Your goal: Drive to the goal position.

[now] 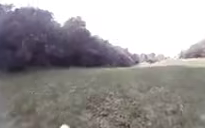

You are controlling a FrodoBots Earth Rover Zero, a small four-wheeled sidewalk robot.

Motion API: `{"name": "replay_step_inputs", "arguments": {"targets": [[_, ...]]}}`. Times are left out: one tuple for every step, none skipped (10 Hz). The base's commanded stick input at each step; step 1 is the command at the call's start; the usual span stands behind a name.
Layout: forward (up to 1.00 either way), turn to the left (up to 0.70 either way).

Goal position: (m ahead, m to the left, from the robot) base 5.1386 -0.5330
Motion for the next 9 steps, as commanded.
{"name": "replay_step_inputs", "arguments": {"targets": [[0.85,0.00],[0.85,0.00],[0.85,0.00],[0.85,0.00],[0.85,0.00],[0.85,0.00],[0.85,0.00],[0.85,0.00],[0.85,0.00]]}}
